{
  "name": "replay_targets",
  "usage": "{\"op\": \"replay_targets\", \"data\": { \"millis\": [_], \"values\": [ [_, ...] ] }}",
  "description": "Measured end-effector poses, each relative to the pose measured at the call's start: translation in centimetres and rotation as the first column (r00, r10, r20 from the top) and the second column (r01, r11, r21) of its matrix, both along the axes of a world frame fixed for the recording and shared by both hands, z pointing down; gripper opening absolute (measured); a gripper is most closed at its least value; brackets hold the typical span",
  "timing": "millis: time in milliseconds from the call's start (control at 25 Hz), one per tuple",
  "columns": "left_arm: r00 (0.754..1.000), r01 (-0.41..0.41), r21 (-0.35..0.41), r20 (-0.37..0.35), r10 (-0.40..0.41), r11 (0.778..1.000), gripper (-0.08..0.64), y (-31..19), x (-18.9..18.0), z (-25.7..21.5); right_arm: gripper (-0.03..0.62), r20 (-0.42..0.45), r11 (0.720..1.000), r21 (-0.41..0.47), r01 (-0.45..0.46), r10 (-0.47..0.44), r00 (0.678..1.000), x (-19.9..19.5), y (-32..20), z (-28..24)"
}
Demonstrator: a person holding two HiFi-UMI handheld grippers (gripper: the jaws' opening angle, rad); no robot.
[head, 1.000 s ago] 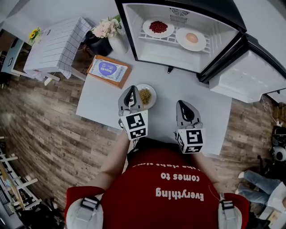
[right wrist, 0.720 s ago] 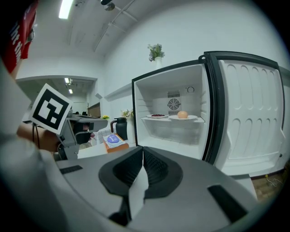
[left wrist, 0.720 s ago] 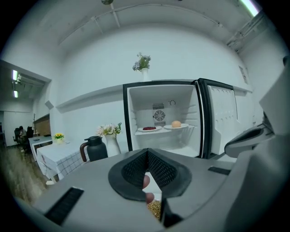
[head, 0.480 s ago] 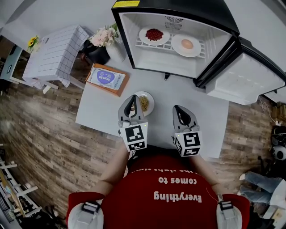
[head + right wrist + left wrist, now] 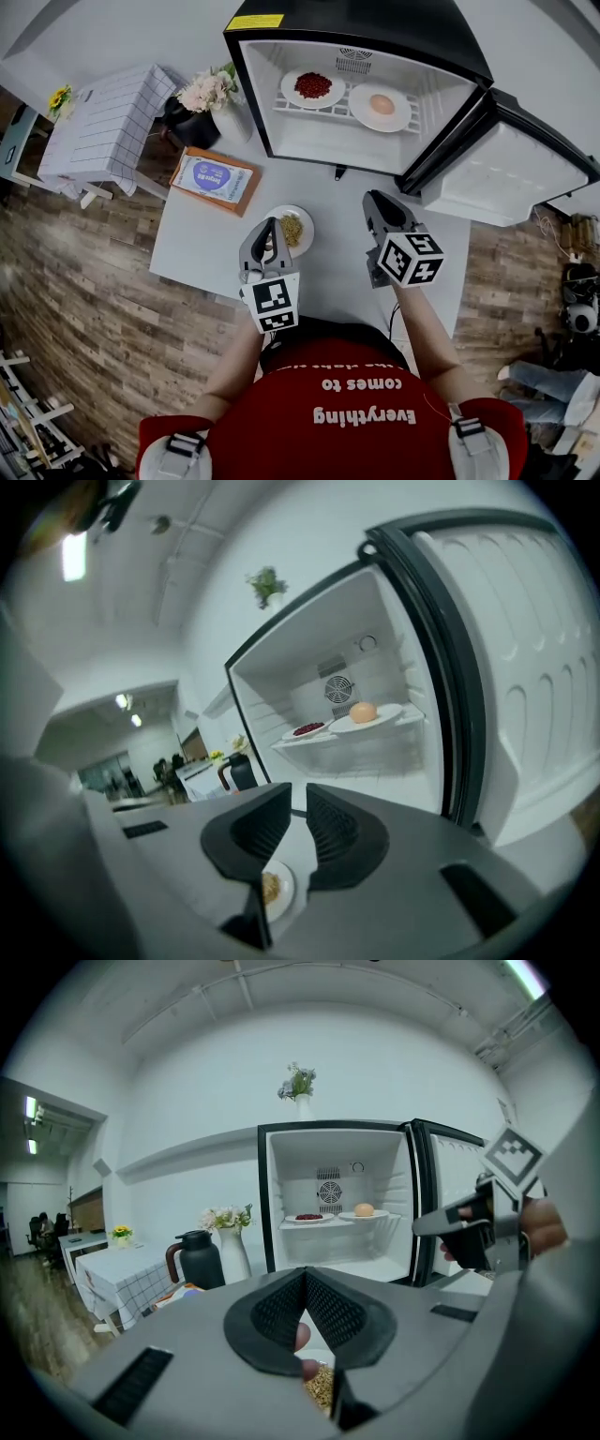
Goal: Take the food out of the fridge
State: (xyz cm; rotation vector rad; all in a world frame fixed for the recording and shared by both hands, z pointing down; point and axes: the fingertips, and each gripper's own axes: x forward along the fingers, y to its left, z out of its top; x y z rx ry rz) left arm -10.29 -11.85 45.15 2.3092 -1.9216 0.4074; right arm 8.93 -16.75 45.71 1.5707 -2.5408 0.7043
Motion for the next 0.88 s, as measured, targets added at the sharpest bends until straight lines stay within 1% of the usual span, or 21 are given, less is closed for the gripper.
{"op": "replay_targets", "data": {
  "millis": [40,80,120,240,320,440,560,680,760,800,880],
  "values": [
    [1.000,-0.003,-0.005,-0.002,0.003,1.000,0.008,0.0,0.1,0.1,0.047,0.079,0.999,-0.030,-0.015,0.017,0.997,0.3,-0.9,-0.3],
    [1.000,-0.006,-0.010,-0.005,0.006,1.000,0.008,0.0,0.2,0.2,0.073,0.134,0.999,-0.047,-0.027,0.033,0.990,0.5,-1.7,-0.8],
    [1.000,-0.010,-0.015,-0.007,0.010,1.000,0.008,-0.1,0.3,0.3,0.082,0.164,0.998,-0.048,-0.040,0.048,0.985,0.7,-2.5,-1.3],
    [1.000,-0.017,-0.022,-0.007,0.017,1.000,0.008,-0.7,0.5,0.7,0.090,0.178,0.996,-0.020,-0.091,0.093,0.980,1.4,-4.7,-2.6],
    [1.000,-0.020,-0.028,-0.008,0.020,0.999,0.008,-1.2,0.6,0.9,0.097,0.184,0.993,-0.017,-0.121,0.122,0.975,1.8,-6.0,-2.9],
    [1.000,-0.025,-0.035,-0.013,0.024,0.999,0.008,-2.0,0.9,1.1,0.121,0.224,0.985,-0.061,-0.162,0.172,0.959,2.4,-7.6,-2.3],
    [0.999,-0.040,-0.038,-0.011,0.040,0.998,0.008,-2.7,1.5,1.1,0.139,0.276,0.973,-0.118,-0.198,0.224,0.935,3.0,-8.9,-1.3],
    [0.997,-0.072,-0.042,-0.031,0.071,0.997,0.008,-3.9,2.9,0.9,0.143,0.343,0.959,-0.172,-0.225,0.272,0.899,3.8,-10.2,-0.5],
    [0.994,-0.097,-0.045,-0.054,0.094,0.994,0.008,-4.8,4.1,0.6,0.143,0.392,0.947,-0.206,-0.245,0.309,0.866,4.5,-11.0,-0.3],
    [0.992,-0.110,-0.045,-0.062,0.107,0.993,0.008,-5.2,4.7,0.4,0.143,0.423,0.941,-0.222,-0.254,0.328,0.845,4.8,-11.3,-0.2],
    [0.989,-0.137,-0.044,-0.064,0.134,0.990,0.008,-5.9,5.6,0.2,0.144,0.501,0.931,-0.259,-0.258,0.358,0.788,5.3,-12.1,-0.1]
  ]
}}
